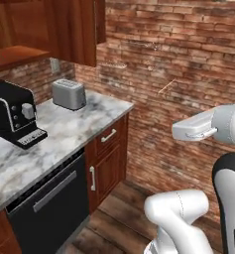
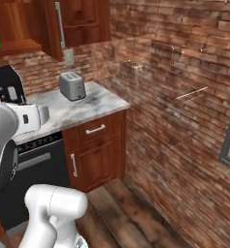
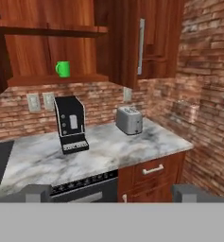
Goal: Open the cabinet directly in front. Then move the beer and the mug to the dining counter with the jar on it.
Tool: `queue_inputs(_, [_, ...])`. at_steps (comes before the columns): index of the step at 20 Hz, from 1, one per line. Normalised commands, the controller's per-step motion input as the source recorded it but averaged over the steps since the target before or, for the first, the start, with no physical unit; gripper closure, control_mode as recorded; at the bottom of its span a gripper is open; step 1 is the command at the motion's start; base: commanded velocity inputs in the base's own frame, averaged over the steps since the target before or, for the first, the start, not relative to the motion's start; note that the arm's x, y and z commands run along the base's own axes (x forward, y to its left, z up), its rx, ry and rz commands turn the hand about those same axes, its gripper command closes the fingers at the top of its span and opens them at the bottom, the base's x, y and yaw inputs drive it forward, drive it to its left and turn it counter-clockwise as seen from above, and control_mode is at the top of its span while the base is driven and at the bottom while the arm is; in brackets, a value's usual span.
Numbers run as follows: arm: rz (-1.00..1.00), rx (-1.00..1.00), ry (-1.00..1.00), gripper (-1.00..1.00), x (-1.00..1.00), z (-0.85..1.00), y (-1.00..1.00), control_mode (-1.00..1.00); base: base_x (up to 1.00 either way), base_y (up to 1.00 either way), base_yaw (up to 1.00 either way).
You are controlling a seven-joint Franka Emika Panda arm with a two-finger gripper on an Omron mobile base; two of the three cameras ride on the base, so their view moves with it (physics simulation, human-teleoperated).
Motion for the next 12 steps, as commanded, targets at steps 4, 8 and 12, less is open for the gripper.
queue_inputs(4, [0.00, 0.00, 0.00, -1.00, 0.00, 0.00, 0.00, 1.00, 0.09, -0.03, 0.77])
queue_inputs(8, [0.00, 0.00, 0.00, -1.00, 0.00, 0.00, 0.00, 1.00, 0.00, -0.03, 0.76])
queue_inputs(12, [0.00, 0.00, 0.00, -1.00, 0.00, 0.00, 0.00, 1.00, 0.01, -0.05, 0.63])
